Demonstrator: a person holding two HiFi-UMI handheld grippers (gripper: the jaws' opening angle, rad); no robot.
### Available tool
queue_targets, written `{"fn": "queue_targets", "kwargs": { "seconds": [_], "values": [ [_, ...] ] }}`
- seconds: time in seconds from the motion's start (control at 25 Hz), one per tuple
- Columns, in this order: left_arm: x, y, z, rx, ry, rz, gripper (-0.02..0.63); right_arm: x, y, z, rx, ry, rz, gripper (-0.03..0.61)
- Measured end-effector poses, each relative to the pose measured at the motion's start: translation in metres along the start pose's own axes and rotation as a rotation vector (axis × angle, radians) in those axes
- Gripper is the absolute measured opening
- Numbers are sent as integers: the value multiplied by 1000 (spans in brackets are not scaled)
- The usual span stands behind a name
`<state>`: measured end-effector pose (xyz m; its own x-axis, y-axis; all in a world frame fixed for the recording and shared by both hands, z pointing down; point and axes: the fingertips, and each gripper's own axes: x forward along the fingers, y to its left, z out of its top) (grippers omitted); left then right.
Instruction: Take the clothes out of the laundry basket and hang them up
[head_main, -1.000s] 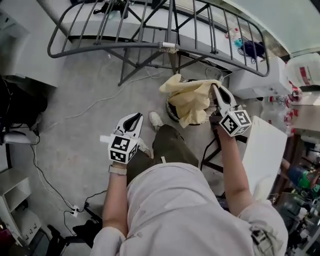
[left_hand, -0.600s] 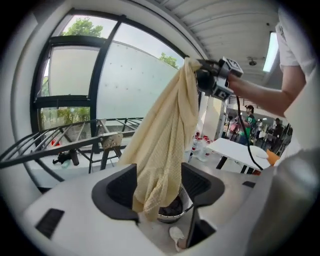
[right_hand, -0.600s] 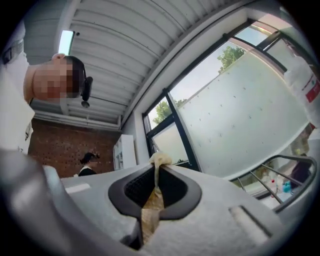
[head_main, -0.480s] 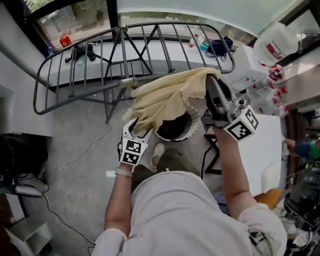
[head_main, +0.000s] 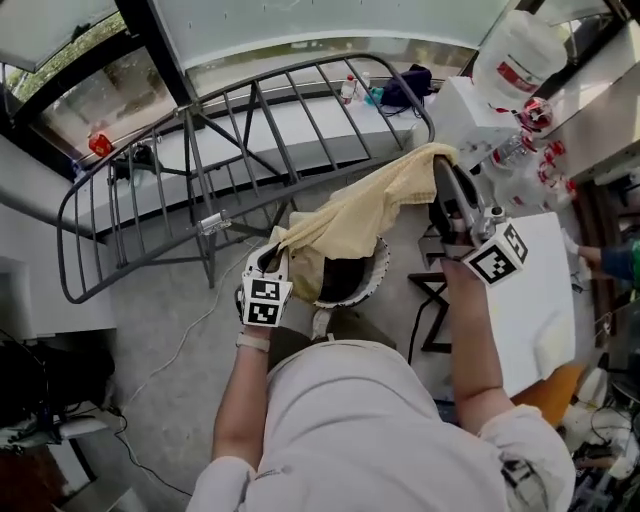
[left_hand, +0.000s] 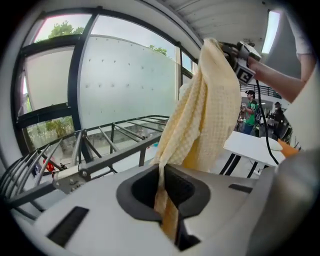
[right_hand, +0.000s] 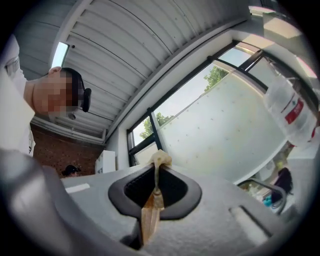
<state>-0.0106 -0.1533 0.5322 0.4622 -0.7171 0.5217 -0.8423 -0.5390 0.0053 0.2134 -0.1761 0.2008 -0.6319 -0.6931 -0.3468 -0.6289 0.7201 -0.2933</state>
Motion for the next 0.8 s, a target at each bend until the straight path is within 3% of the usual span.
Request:
{"fn": "queue_targets", "kwargs": {
  "seconds": [0.32, 0.56, 0.8],
  "values": [
    [5, 53, 74, 20, -82, 64, 17, -42, -86, -11, -71, 59, -252, 15],
    [10, 103, 131, 34, -184, 119, 15, -9, -116, -19, -92, 53, -300, 15],
    [32, 176, 199, 90, -284, 155, 15, 69, -163, -22, -118, 21, -352, 15]
  ]
}}
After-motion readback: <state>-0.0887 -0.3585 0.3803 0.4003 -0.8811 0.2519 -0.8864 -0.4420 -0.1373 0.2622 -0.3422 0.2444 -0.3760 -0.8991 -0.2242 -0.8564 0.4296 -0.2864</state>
